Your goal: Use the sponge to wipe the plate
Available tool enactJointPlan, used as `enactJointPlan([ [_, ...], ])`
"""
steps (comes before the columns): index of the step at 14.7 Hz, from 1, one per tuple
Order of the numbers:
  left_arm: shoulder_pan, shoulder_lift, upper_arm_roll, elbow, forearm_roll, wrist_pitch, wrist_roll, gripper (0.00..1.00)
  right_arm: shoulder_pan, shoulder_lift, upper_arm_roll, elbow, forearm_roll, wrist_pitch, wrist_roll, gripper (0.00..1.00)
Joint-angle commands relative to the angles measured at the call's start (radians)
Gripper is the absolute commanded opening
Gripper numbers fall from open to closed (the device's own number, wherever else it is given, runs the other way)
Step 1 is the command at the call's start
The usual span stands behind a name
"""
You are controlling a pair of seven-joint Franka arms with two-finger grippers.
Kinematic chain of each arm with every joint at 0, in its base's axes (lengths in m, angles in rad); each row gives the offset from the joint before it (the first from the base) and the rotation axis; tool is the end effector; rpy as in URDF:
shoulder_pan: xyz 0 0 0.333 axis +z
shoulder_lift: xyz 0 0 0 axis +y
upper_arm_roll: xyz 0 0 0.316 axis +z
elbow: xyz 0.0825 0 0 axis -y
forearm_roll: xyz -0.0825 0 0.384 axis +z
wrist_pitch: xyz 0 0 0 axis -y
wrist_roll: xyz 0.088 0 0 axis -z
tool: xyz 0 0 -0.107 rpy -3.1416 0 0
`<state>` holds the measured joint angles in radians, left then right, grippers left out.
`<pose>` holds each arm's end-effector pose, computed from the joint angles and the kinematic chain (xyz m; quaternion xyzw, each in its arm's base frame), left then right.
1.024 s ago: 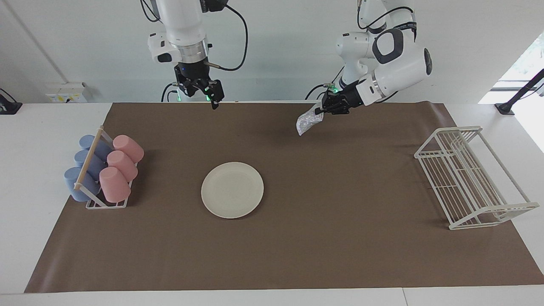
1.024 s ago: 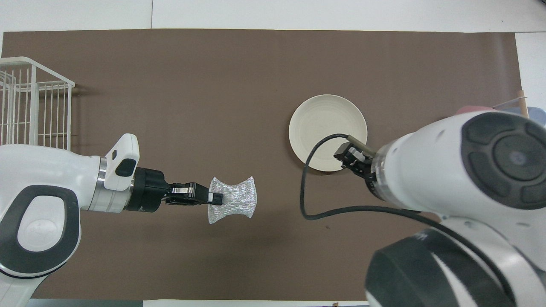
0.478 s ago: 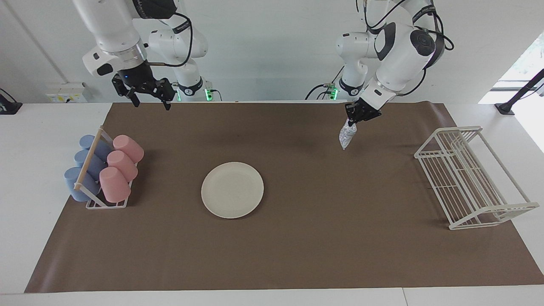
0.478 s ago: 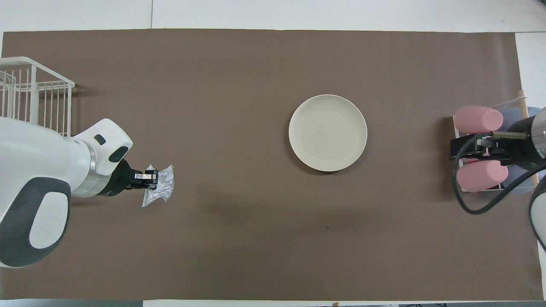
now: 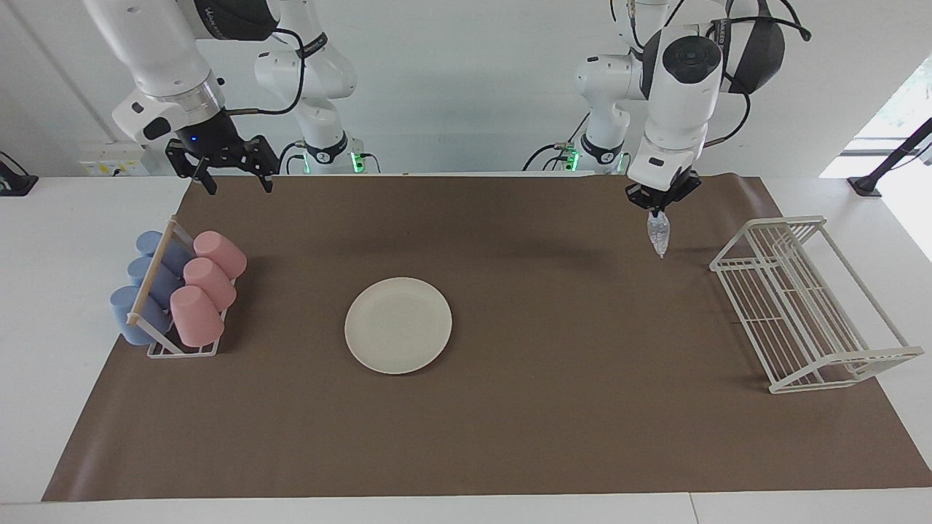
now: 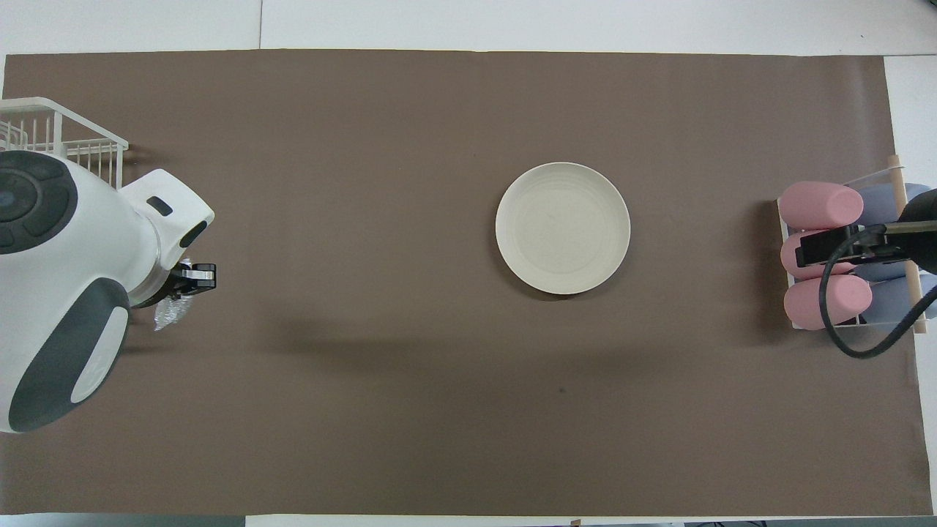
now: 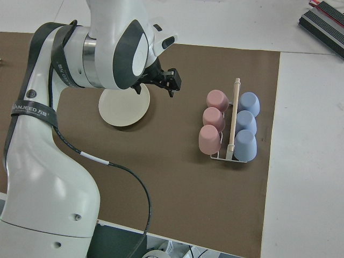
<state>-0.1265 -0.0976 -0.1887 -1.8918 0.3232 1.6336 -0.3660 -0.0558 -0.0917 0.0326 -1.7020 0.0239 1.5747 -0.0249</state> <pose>0.4989 -0.1323 0.5360 -0.9825 -0.0030 0.0195 0.1853 0.5243 -0.0089 0.6124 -0.9998 -0.0005 0.0176 0.0109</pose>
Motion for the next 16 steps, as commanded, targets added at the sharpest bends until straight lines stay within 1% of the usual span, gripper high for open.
enactJointPlan([
  [1,-0.037,0.111,0.0,0.106,0.237,-0.077,-0.031,0.0,0.027,0.066,-0.057,0.108,-0.004,-0.076,-0.033,1.0],
  [4,-0.032,0.171,0.003,0.114,0.469,-0.064,-0.031,0.0,0.022,0.05,-0.057,0.105,-0.005,-0.091,-0.052,1.0],
  [5,-0.028,0.191,0.008,0.122,0.528,-0.063,-0.033,0.0,0.022,0.046,-0.057,0.09,-0.005,-0.093,-0.052,1.0],
  [6,-0.018,0.211,0.011,0.122,0.595,-0.052,-0.034,0.0,0.021,0.024,-0.059,0.059,-0.005,-0.094,-0.049,1.0],
  [7,0.002,0.22,0.011,0.122,0.637,-0.028,-0.034,0.0,0.017,0.017,-0.066,0.045,-0.005,-0.097,-0.05,1.0],
  [10,0.039,0.268,0.012,0.12,0.738,0.0,-0.047,0.0,0.014,0.015,-0.069,0.044,-0.005,-0.097,-0.052,1.0],
  [12,0.044,0.343,0.012,0.123,0.819,-0.017,-0.169,0.0,0.016,0.015,-0.069,0.044,-0.005,-0.097,-0.046,1.0],
  [13,0.045,0.375,0.014,0.123,0.832,-0.024,-0.212,0.0,0.014,0.017,-0.069,0.044,-0.005,-0.093,-0.044,1.0],
  [14,0.045,0.415,0.015,0.141,0.846,-0.047,-0.249,0.0,0.013,0.017,-0.069,0.044,-0.005,-0.09,-0.046,1.0],
  [15,0.05,0.447,0.014,0.181,0.849,-0.07,-0.278,0.0,0.011,0.017,-0.069,0.044,-0.005,-0.088,-0.043,1.0],
  [16,0.057,0.467,0.014,0.191,0.847,-0.08,-0.29,0.0,0.01,0.017,-0.069,0.044,-0.01,-0.088,-0.04,1.0],
])
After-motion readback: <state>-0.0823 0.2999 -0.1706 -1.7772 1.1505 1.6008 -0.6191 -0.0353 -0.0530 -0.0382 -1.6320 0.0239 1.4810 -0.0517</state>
